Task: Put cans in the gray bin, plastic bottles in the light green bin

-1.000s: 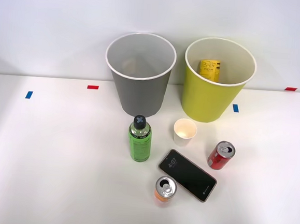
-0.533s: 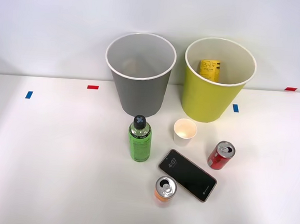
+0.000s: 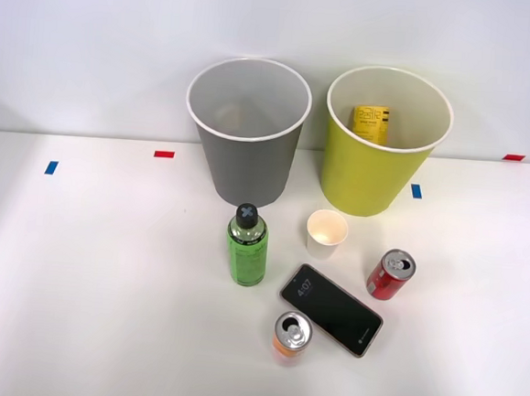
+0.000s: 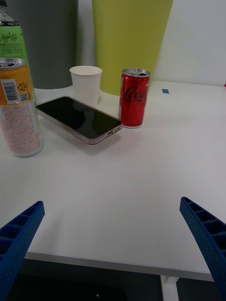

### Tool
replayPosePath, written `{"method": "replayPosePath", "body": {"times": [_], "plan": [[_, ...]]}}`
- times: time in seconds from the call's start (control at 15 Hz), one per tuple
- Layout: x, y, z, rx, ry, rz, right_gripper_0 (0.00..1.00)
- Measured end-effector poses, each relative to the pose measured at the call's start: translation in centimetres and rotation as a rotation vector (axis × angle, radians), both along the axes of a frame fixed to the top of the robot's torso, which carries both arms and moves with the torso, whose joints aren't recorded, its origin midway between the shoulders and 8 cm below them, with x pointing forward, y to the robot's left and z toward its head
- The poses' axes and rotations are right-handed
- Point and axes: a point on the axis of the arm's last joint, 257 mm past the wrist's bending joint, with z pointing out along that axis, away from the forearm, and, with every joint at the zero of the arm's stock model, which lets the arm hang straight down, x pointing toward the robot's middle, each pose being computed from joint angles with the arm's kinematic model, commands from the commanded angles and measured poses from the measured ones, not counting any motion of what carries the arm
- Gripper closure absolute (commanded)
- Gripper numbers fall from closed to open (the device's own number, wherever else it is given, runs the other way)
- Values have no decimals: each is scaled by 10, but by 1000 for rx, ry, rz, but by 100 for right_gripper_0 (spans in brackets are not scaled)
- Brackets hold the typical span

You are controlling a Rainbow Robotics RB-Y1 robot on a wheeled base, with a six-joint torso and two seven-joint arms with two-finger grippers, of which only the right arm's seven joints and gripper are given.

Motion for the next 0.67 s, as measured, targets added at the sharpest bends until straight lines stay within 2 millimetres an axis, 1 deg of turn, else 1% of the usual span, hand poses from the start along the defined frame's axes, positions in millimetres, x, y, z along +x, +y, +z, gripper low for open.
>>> {"method": "replayPosePath", "body": {"times": [0.67], "plan": [[0, 0, 0, 0, 0, 0, 0]]}}
